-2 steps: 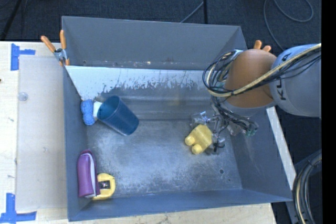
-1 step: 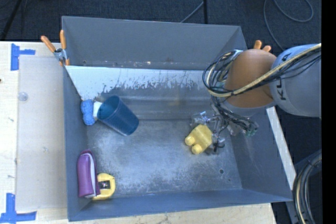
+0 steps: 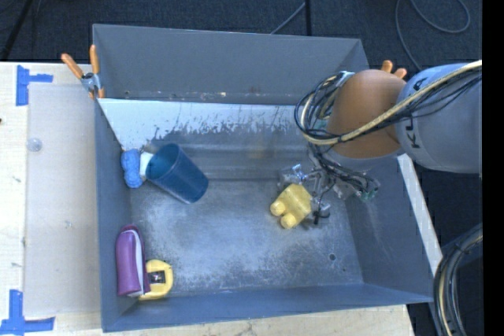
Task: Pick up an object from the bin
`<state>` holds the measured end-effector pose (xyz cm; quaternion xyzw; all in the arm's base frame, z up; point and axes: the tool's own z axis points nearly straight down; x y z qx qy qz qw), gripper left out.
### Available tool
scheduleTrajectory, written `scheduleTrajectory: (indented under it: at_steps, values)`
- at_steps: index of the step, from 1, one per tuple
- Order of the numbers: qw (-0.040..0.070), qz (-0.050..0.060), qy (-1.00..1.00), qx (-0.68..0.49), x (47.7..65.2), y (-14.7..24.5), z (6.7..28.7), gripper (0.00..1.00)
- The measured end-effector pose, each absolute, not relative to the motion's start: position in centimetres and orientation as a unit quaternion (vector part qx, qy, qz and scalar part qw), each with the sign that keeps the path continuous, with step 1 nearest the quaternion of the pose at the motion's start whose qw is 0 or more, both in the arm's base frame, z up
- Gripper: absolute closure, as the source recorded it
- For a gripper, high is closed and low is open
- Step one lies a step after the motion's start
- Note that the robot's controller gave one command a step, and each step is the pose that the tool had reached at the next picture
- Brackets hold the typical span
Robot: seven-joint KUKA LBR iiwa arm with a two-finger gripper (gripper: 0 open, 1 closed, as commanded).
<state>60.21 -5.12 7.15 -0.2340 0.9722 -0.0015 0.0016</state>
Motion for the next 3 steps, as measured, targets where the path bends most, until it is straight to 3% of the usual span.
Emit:
scheduleTrajectory:
  at_steps: [1,2,3]
  values:
    - [0.002,-0.001,0.971,-0.24,60.5,-4.5,7.2,1.0]
    - [0.001,-0.001,0.957,-0.291,58.2,-2.6,8.2,1.0]
    - [0.001,-0.001,0.957,-0.291,58.2,-2.6,8.2,1.0]
